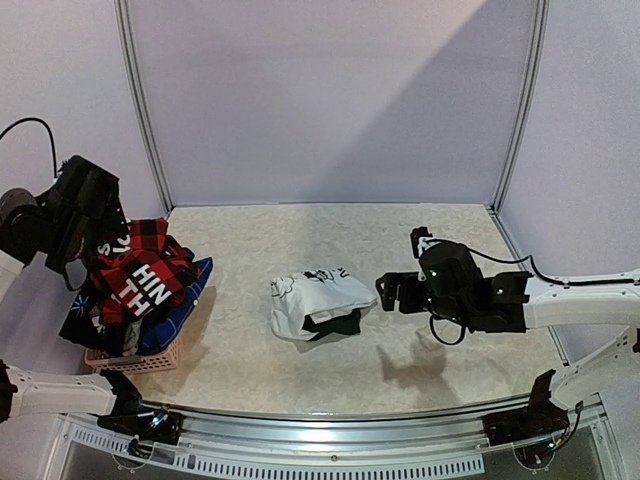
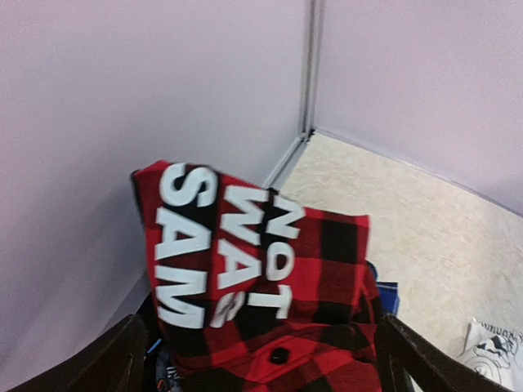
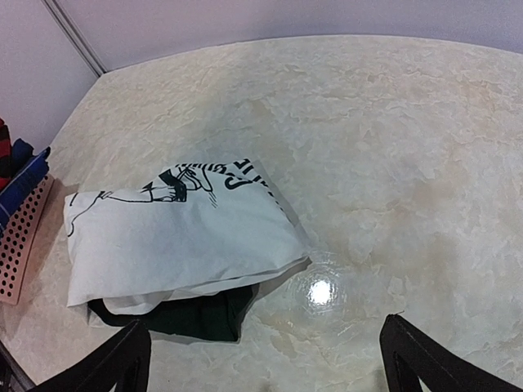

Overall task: Fold and stack the mixed laundry pile
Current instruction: Pick up the crumpled T-shirt from the center of the board.

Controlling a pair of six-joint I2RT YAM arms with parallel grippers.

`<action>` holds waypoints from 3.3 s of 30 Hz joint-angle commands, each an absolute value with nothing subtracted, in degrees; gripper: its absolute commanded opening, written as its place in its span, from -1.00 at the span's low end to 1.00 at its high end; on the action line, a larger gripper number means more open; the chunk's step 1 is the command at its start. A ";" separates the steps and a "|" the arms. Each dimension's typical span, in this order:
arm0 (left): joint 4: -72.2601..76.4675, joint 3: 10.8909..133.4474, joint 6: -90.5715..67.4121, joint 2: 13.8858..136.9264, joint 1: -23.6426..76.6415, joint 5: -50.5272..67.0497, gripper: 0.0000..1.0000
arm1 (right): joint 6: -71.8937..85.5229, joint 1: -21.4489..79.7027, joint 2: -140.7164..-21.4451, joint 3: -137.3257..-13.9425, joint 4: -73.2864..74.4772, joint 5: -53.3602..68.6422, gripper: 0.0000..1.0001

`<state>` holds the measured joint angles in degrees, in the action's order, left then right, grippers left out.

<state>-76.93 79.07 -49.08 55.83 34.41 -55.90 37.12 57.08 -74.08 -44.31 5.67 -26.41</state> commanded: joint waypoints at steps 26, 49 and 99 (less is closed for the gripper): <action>-30.96 66.31 -30.51 92.64 63.65 -20.26 0.64 | 30.65 56.42 -86.24 -39.58 -6.67 -7.64 0.77; -35.82 71.50 -30.78 98.89 65.98 -35.23 -1.00 | 27.77 56.42 -91.12 -44.23 -9.42 -4.32 0.67; -32.48 69.11 -31.68 99.65 66.01 -32.67 -1.00 | 36.71 56.47 -112.60 -57.15 -18.36 6.68 -0.28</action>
<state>-33.65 70.11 -30.89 99.02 65.21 -32.75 36.21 56.60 -110.50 -56.05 -19.73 6.26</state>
